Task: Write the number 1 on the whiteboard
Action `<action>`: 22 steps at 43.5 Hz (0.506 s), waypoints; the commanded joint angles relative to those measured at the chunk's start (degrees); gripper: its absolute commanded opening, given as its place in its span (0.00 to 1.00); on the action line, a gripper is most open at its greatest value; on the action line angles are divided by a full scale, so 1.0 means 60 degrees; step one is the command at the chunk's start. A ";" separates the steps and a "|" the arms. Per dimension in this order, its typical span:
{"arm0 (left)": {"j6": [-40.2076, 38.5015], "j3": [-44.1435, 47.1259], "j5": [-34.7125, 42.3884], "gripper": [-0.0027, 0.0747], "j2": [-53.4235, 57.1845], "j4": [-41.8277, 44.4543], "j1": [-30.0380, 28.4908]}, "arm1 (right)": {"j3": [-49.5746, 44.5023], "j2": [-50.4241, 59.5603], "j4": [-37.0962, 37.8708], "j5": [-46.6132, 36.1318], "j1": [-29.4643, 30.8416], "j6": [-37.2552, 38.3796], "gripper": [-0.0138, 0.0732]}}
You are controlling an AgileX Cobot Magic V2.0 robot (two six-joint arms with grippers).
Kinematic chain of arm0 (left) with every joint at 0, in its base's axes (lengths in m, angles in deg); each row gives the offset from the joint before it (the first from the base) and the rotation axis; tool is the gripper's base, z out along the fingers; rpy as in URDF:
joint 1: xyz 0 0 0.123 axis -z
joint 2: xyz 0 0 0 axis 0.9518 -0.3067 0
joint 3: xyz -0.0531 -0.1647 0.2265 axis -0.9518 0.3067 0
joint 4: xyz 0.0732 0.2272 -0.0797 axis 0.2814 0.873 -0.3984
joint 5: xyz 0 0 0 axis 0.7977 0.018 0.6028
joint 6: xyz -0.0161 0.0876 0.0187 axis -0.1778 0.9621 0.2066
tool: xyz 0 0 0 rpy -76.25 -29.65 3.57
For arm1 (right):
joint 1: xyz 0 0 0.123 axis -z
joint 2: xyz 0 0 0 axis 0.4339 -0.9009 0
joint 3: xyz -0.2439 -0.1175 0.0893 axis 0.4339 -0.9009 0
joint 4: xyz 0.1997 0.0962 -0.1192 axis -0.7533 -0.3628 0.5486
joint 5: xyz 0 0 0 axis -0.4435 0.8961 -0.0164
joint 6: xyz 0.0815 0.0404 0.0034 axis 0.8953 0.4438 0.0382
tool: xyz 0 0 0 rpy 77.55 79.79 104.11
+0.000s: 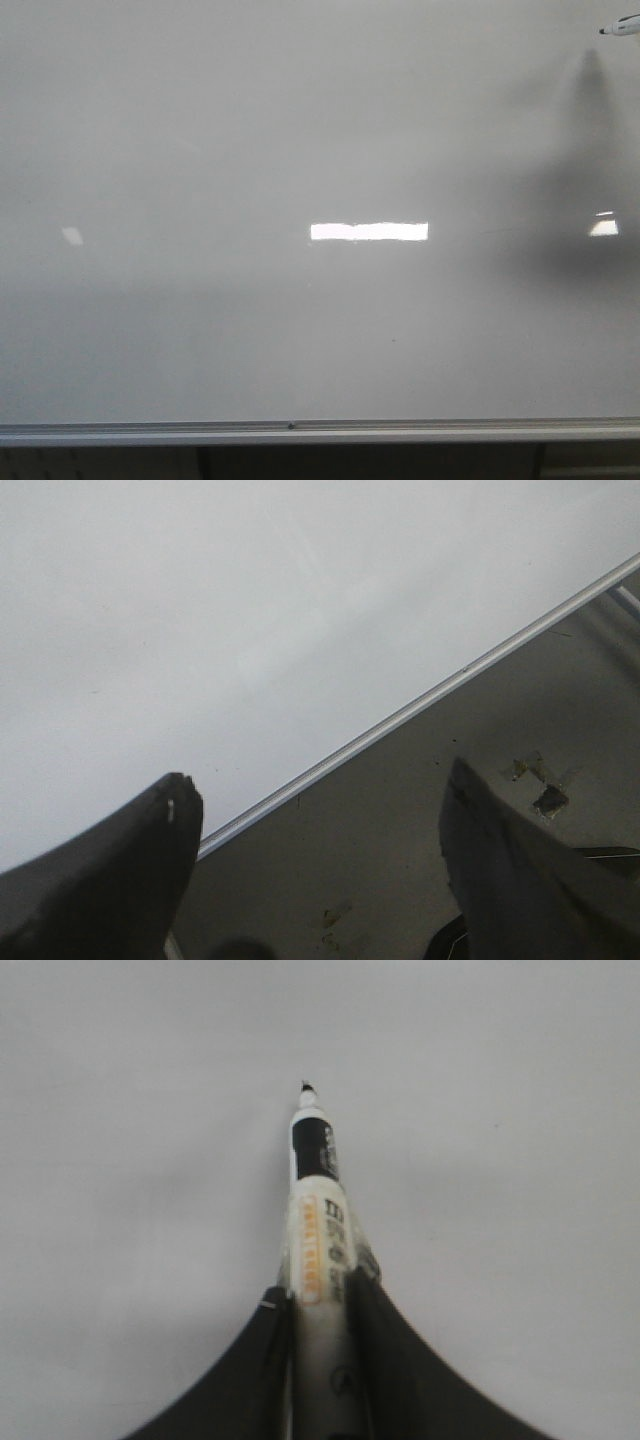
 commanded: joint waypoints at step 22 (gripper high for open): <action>-0.0105 -0.0240 0.0897 0.67 0.0052 -0.0175 -0.0024 | 0.0366 -0.0085 -0.0011 -0.0973 0.0061 0.0005 0.09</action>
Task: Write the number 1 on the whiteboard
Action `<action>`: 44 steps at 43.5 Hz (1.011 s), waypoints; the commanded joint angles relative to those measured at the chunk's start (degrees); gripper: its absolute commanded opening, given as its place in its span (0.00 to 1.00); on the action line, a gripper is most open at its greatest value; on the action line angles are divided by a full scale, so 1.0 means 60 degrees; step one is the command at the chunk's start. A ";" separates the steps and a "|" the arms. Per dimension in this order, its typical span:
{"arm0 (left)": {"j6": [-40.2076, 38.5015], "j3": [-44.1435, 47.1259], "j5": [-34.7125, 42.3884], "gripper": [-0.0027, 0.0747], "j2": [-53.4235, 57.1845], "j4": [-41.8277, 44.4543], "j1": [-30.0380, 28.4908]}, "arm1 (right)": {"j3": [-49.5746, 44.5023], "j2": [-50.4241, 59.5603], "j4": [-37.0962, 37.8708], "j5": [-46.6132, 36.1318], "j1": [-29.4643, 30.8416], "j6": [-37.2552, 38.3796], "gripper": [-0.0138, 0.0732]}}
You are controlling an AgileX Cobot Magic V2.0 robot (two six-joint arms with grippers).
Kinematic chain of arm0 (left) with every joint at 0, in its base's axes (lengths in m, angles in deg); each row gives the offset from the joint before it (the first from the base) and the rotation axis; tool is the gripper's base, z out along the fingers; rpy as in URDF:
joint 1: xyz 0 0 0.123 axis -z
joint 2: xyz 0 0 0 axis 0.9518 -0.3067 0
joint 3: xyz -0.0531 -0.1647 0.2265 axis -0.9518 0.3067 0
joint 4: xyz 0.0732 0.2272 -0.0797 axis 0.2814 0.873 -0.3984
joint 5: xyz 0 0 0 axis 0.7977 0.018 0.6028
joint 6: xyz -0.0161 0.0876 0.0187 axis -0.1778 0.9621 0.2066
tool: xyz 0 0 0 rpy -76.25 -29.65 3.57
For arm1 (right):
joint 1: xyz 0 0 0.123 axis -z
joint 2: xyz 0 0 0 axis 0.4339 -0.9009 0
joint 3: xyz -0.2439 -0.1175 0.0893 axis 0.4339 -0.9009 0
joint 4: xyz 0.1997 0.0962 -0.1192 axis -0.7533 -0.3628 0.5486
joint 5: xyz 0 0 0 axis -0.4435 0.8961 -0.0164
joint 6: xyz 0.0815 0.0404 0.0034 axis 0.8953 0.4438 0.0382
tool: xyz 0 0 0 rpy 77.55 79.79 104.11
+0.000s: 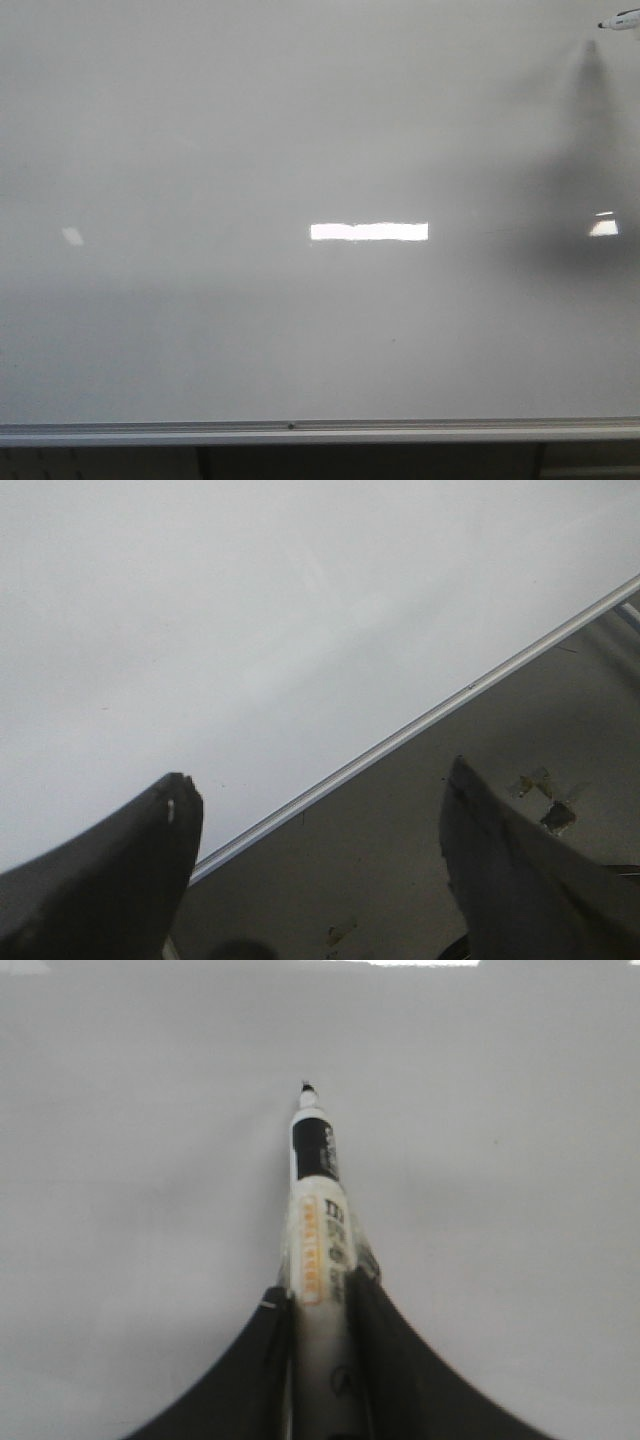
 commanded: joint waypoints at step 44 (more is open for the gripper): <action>-0.0105 -0.0240 0.0617 0.67 0.0052 -0.0175 -0.0024 | 0.0763 -0.0295 0.0002 0.3145 0.0061 -0.0024 0.09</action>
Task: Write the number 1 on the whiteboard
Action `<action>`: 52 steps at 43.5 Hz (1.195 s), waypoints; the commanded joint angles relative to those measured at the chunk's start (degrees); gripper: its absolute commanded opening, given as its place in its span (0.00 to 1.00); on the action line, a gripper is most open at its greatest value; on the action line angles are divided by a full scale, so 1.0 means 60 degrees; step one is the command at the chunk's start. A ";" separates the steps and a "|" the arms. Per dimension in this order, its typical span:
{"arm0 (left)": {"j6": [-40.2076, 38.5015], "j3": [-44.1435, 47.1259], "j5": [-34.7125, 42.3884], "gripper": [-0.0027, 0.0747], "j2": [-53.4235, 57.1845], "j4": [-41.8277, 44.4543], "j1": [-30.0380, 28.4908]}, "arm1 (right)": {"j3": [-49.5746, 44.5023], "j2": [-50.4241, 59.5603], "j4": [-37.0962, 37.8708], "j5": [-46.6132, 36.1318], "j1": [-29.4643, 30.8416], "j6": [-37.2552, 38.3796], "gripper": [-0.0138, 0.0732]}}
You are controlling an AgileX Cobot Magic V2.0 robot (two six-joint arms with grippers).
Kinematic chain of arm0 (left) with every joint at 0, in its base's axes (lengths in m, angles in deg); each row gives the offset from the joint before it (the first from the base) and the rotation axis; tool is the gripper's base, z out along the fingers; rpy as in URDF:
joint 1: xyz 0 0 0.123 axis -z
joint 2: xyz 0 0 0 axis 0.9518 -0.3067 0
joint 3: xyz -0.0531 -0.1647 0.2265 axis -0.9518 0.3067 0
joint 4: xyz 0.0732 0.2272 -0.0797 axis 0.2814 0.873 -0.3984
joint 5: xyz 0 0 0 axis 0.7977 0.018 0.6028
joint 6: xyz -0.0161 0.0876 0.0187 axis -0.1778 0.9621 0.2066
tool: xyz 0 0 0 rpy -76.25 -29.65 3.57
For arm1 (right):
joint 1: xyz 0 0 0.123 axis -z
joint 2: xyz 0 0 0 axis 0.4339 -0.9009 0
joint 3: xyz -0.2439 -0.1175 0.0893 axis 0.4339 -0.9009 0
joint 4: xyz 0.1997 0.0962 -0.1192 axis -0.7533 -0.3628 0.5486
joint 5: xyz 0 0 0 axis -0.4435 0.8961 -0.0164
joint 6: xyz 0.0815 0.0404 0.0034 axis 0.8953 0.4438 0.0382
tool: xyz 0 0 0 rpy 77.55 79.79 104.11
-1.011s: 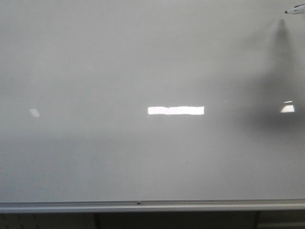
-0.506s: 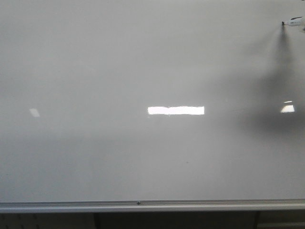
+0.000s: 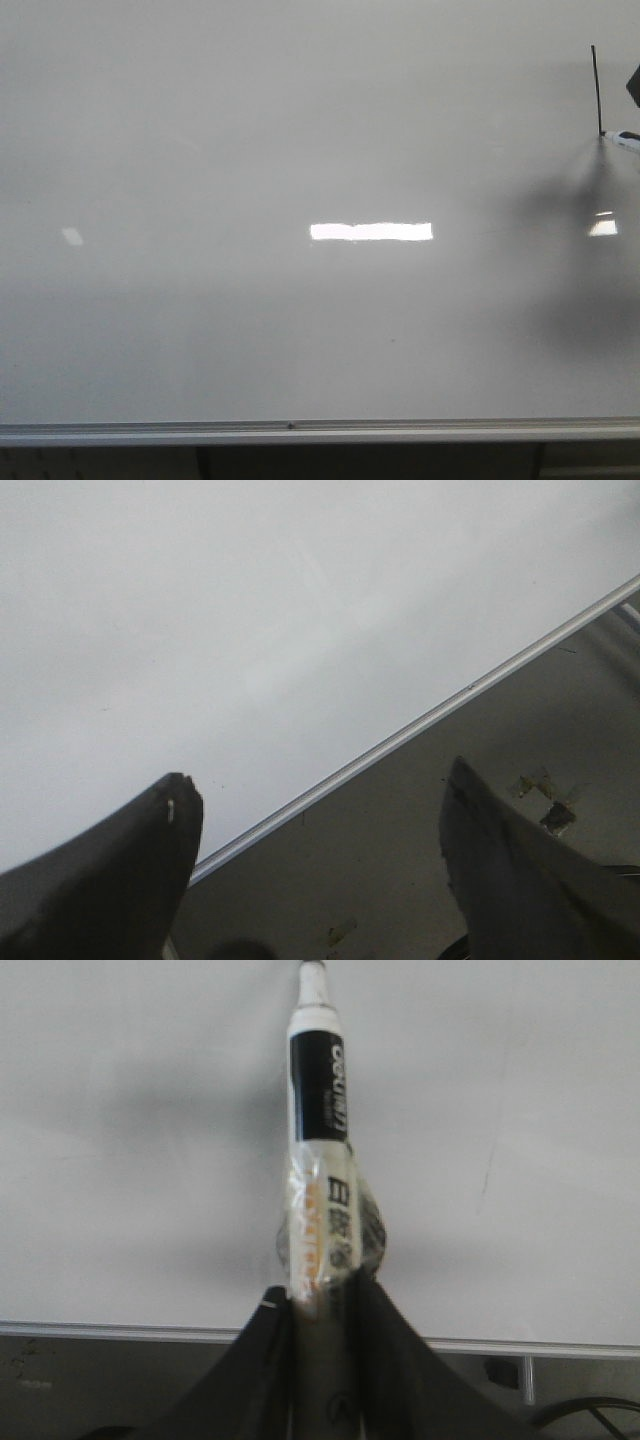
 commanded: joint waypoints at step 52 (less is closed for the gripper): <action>0.4977 -0.5029 -0.0658 0.67 -0.5119 -0.2363 0.4832 | 0.2798 0.1817 -0.4649 0.7566 -0.3120 -0.7548 0.09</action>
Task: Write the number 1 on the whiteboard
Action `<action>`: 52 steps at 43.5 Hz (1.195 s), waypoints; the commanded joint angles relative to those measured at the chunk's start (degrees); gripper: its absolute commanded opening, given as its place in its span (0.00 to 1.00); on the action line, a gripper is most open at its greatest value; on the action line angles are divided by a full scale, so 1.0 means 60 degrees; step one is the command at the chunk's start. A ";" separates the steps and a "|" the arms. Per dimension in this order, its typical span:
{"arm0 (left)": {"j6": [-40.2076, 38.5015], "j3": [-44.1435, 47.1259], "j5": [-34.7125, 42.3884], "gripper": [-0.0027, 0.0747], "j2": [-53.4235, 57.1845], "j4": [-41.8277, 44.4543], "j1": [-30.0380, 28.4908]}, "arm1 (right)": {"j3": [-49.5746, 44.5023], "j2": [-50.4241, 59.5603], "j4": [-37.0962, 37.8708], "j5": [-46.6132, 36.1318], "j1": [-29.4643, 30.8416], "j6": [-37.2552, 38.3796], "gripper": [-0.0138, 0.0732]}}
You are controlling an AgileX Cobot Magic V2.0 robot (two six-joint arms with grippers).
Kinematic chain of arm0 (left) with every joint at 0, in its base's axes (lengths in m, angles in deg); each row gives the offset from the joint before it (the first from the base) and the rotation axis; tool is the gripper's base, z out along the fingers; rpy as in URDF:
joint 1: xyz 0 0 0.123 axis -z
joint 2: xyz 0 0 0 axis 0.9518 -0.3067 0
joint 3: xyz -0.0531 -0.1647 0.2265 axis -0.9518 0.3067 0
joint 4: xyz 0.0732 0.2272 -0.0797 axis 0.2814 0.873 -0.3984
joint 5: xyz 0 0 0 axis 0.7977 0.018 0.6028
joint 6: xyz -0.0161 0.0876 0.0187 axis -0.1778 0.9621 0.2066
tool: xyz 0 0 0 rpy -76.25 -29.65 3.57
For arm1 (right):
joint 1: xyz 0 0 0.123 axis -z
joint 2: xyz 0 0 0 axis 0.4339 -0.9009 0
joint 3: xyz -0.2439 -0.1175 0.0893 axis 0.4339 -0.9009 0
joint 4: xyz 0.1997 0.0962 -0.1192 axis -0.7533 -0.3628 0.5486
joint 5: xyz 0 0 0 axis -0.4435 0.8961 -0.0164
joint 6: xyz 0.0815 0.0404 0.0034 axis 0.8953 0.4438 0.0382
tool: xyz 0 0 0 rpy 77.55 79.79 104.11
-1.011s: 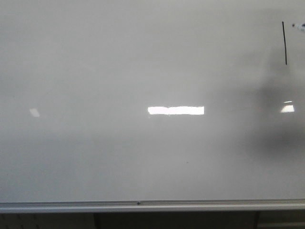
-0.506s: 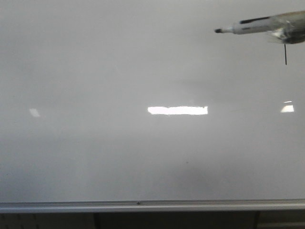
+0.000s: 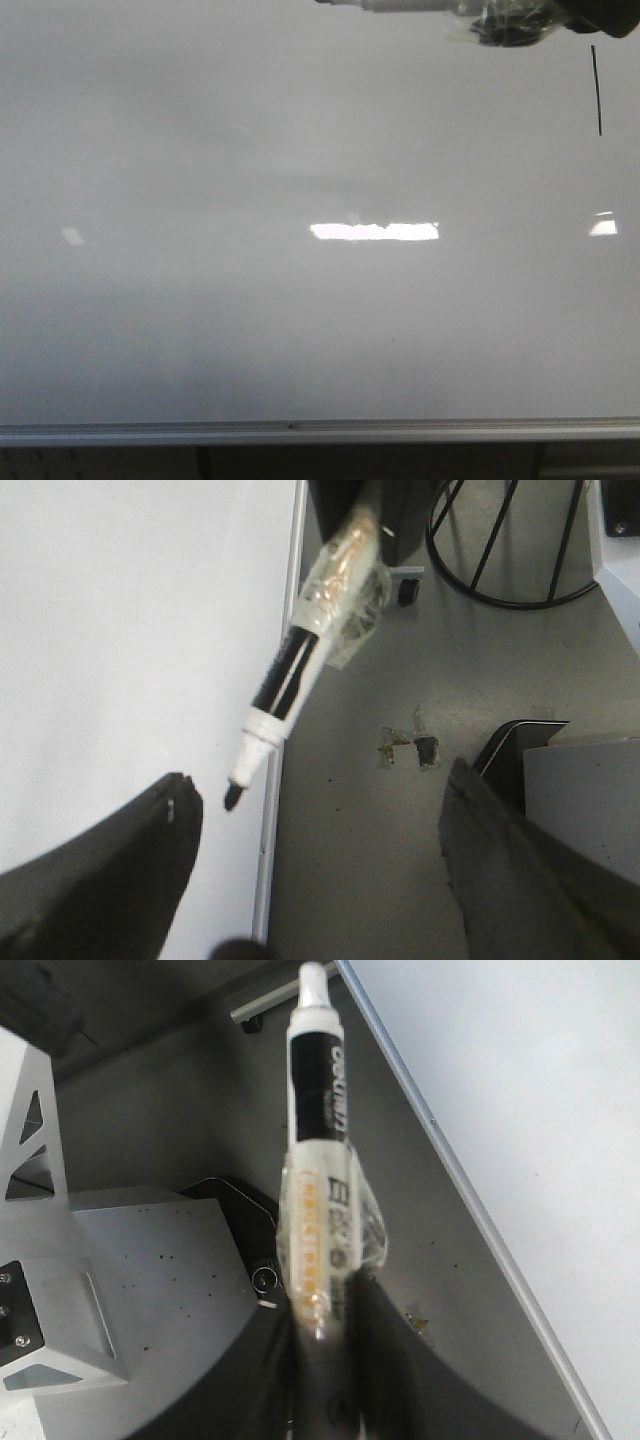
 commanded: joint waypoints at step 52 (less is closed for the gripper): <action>0.1028 -0.2003 -0.0627 0.01 -0.1790 -0.0775 0.0089 | 0.0310 0.0232 -0.0432 0.0762 -0.0032 -0.0390 0.10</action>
